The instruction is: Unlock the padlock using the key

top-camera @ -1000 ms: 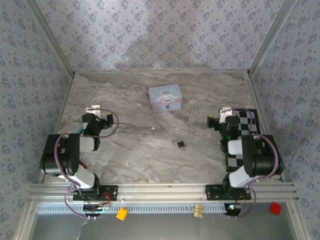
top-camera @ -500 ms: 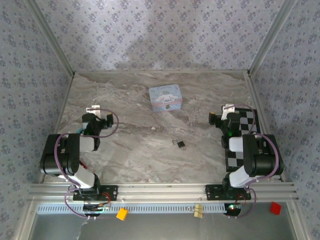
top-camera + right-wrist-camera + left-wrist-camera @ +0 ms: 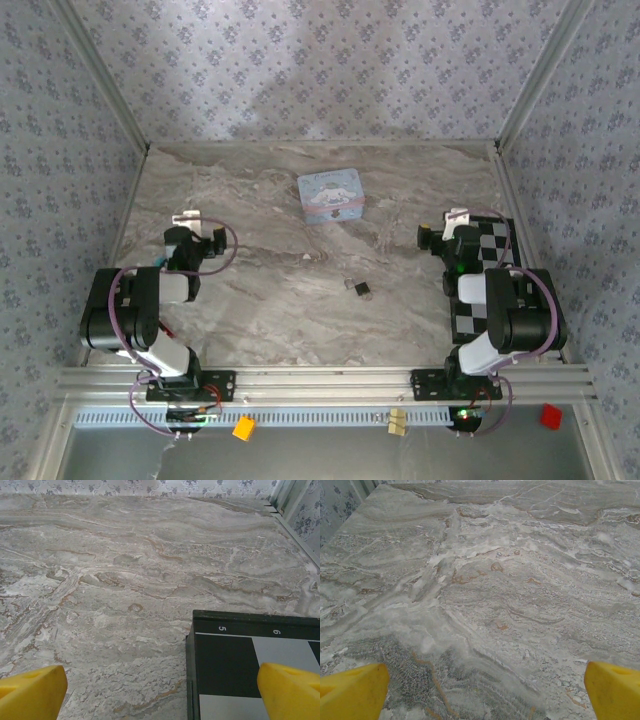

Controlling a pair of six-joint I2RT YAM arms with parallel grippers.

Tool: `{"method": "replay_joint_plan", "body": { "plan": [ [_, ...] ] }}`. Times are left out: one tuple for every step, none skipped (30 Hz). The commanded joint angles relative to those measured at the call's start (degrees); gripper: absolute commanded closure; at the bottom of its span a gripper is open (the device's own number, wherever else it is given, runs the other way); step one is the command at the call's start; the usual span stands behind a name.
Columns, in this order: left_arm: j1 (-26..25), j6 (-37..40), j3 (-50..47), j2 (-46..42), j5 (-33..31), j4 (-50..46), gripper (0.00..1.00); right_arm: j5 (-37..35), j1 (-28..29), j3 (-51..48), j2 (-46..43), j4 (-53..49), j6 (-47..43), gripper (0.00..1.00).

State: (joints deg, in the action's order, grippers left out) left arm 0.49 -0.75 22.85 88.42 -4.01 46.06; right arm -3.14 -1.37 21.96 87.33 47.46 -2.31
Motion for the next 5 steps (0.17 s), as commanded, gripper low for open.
{"method": "replay_joint_plan", "body": {
  "plan": [
    [0.30, -0.71, 1.05, -0.44, 0.99, 0.17, 0.00, 0.32, -0.32, 0.72, 0.12, -1.37, 0.91, 0.01],
    [0.25, -0.73, 1.01, -0.44, 0.98, 0.17, 0.00, 0.04, -0.24, 0.60, 0.04, -1.12, 0.82, 0.01],
    [0.27, -0.71, 1.05, -0.40, 1.02, 0.19, 0.00, -0.43, -0.01, 0.51, 0.06, -0.98, 0.69, 0.01],
    [0.21, -0.72, 1.05, -0.44, 1.02, 0.17, 0.00, -0.70, 0.13, 0.38, 0.04, -0.80, 0.66, 0.01],
    [0.23, -0.74, 1.06, -0.42, 0.98, 0.17, 0.00, -1.13, 0.18, 0.26, 0.03, -0.56, 0.84, 0.01]
  ]
}}
